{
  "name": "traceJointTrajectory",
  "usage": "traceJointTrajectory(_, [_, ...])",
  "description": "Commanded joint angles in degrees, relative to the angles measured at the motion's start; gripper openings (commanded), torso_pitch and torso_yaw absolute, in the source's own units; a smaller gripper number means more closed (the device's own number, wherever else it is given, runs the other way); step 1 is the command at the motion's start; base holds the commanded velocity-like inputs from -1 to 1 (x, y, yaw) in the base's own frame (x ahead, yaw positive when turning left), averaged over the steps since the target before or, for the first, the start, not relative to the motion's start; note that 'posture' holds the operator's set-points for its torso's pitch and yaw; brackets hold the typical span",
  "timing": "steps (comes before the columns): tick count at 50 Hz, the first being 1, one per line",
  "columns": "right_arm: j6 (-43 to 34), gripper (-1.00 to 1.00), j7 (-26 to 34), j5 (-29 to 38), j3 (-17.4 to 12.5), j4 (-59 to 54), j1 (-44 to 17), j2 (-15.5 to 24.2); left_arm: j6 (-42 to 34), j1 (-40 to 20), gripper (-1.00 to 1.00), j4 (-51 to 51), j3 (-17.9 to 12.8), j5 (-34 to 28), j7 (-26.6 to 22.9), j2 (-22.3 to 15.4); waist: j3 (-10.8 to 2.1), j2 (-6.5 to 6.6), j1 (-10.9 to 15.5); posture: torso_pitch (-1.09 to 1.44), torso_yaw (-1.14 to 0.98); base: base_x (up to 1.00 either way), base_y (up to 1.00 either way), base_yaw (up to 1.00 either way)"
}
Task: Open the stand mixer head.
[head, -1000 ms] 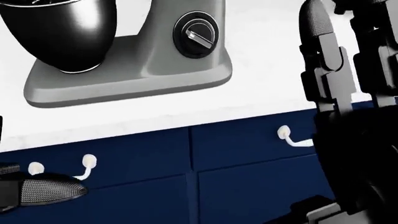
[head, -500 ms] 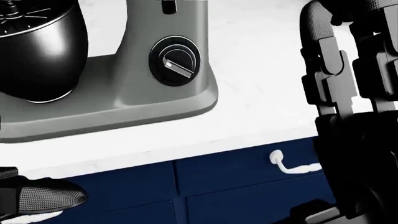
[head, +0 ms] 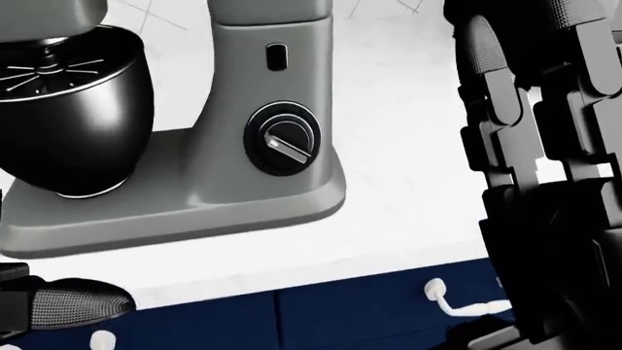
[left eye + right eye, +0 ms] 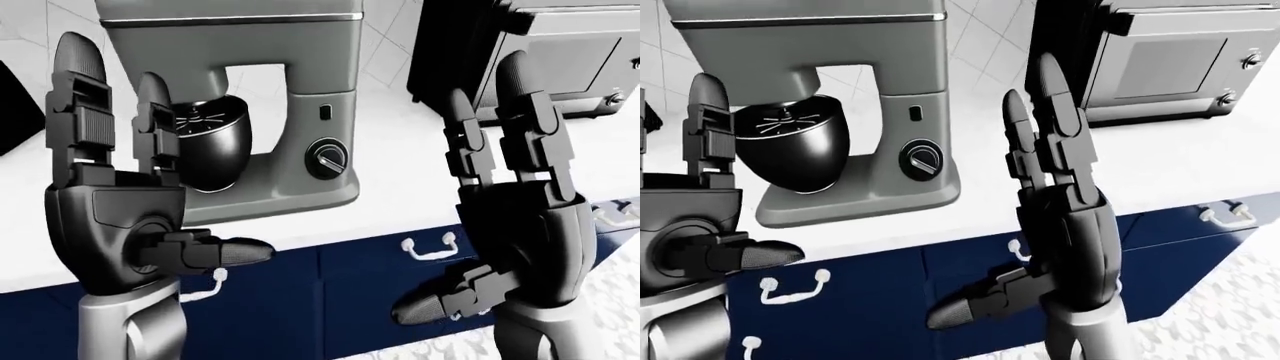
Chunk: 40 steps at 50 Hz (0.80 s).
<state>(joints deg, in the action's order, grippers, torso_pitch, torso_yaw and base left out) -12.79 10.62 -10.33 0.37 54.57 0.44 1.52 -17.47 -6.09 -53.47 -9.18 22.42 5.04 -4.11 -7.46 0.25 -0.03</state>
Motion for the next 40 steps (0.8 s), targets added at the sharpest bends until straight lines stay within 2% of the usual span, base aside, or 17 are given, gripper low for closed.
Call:
traceJointTrajectory(1, [0.3,1.0,-0.34,-0.51,0.31,1.78,-1.08,-0.09,1.2,-1.01,1.0,-1.44,-0.41,0.33,-0.06,-0.32,-0.95,0.04,0.03,-0.22,0.0,0.0,0.0,0.0])
traceJointTrajectory(9, [-3.32,1.0,-1.15,-0.4,2.04,2.96,-3.67,-0.18,1.18,-1.12,1.0,-1.26,-0.74,0.78,0.14,-0.57,-5.56,0.04,0.16,-0.3,0.0,0.0,0.0,0.0])
traceJointTrajectory(15, [-4.81,1.0,-1.01,-1.93,2.07,2.86,-4.6,-0.24,2.73,-0.66,1.0,-0.66,-0.09,-0.69,-0.54,-0.2,-7.87,-0.09,0.47,-0.35,0.0,0.0,0.0,0.0])
traceJointTrajectory(20, [-7.26,1.0,-1.82,-4.26,1.6,3.01,-5.92,-0.5,2.89,-0.63,1.0,-0.52,0.11,-0.63,-0.44,-0.03,-8.23,-0.12,0.63,-0.35,0.0,0.0,0.0,0.0])
traceJointTrajectory(23, [-16.47,1.0,-9.27,-17.3,-1.97,5.35,-10.65,-0.67,2.79,-0.79,1.0,-0.68,0.0,-0.65,-0.28,-0.11,-8.29,-0.11,0.73,-0.35,0.0,0.0,0.0,0.0])
traceJointTrajectory(25, [-18.19,1.0,-13.84,-23.28,-3.18,5.42,-12.52,0.85,2.76,-0.79,1.0,-0.72,0.05,-0.68,-0.24,-0.1,-8.2,-0.16,0.75,-0.35,0.0,0.0,0.0,0.0])
traceJointTrajectory(26, [-20.56,1.0,-17.47,-27.95,-5.09,5.15,-15.05,0.59,2.73,-0.83,1.0,-0.76,0.06,-0.69,-0.2,-0.1,-8.15,-0.19,0.78,-0.35,0.0,0.0,0.0,0.0])
traceJointTrajectory(28, [-20.94,1.0,-21.63,-32.93,-6.08,3.94,-17.04,1.32,2.77,-0.83,1.0,-0.73,0.02,-0.69,-0.17,-0.09,-8.1,-0.18,0.78,-0.35,0.0,0.0,0.0,0.0])
traceJointTrajectory(35, [-18.22,1.0,-25.68,-35.9,-3.38,0.06,-19.05,2.21,2.67,-0.86,1.0,-0.74,0.06,-0.87,-0.02,-0.09,-7.93,-0.31,0.9,-0.35,0.0,0.0,0.0,0.0])
traceJointTrajectory(40, [-16.87,1.0,-24.23,-33.22,-0.59,-1.7,-18.37,0.78,2.84,-0.81,1.0,-0.55,0.01,-0.88,-0.05,-0.1,-7.91,-0.3,1.04,-0.35,0.0,0.0,0.0,0.0])
